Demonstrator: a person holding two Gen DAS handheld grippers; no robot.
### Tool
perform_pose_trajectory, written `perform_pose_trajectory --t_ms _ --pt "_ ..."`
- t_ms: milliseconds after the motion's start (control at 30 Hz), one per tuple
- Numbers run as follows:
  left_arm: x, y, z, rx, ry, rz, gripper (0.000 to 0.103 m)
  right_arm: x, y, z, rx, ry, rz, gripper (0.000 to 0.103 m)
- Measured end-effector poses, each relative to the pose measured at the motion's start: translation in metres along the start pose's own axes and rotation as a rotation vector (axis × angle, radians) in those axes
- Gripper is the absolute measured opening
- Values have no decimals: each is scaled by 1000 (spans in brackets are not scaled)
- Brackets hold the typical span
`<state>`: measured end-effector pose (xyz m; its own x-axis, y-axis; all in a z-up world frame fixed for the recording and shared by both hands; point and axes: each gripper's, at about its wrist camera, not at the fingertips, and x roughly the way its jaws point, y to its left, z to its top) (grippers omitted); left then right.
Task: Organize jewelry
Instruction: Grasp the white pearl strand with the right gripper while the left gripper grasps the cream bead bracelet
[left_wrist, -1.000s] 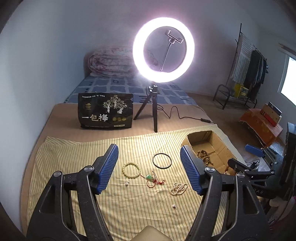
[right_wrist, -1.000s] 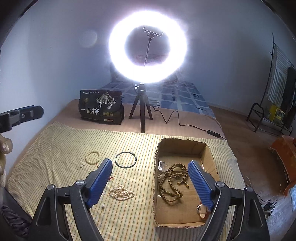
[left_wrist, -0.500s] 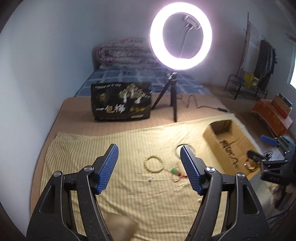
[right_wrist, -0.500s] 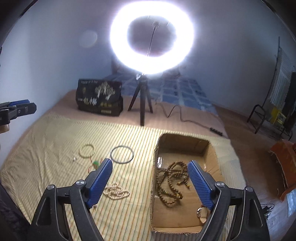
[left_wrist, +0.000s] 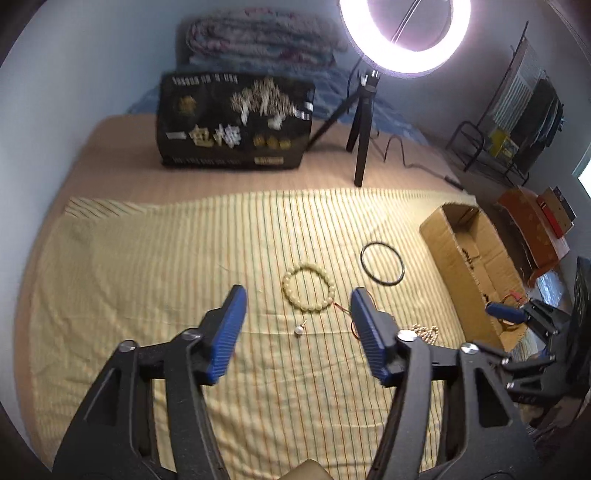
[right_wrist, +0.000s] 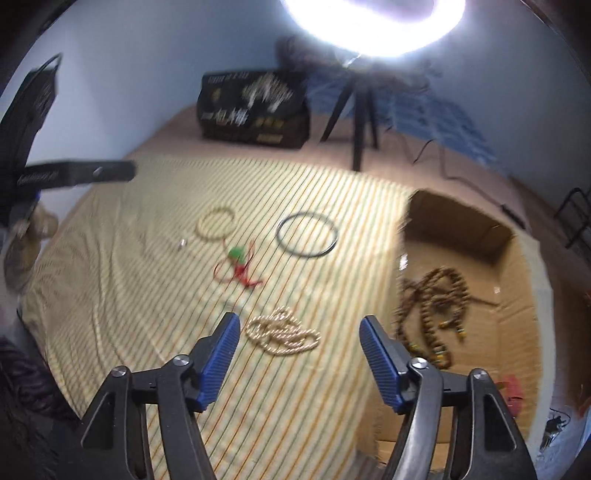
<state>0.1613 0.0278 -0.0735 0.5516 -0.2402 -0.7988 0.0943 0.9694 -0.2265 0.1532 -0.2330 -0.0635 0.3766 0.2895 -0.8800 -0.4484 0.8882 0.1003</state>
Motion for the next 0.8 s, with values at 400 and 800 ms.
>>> perform_pose_trajectory --t_ms 400,800 --pt "78 20 4 -74 150 -19 38 47 18 -7 -57 131 107 61" --pt "120 11 10 -65 213 -35 29 70 23 4 -76 180 98 61"
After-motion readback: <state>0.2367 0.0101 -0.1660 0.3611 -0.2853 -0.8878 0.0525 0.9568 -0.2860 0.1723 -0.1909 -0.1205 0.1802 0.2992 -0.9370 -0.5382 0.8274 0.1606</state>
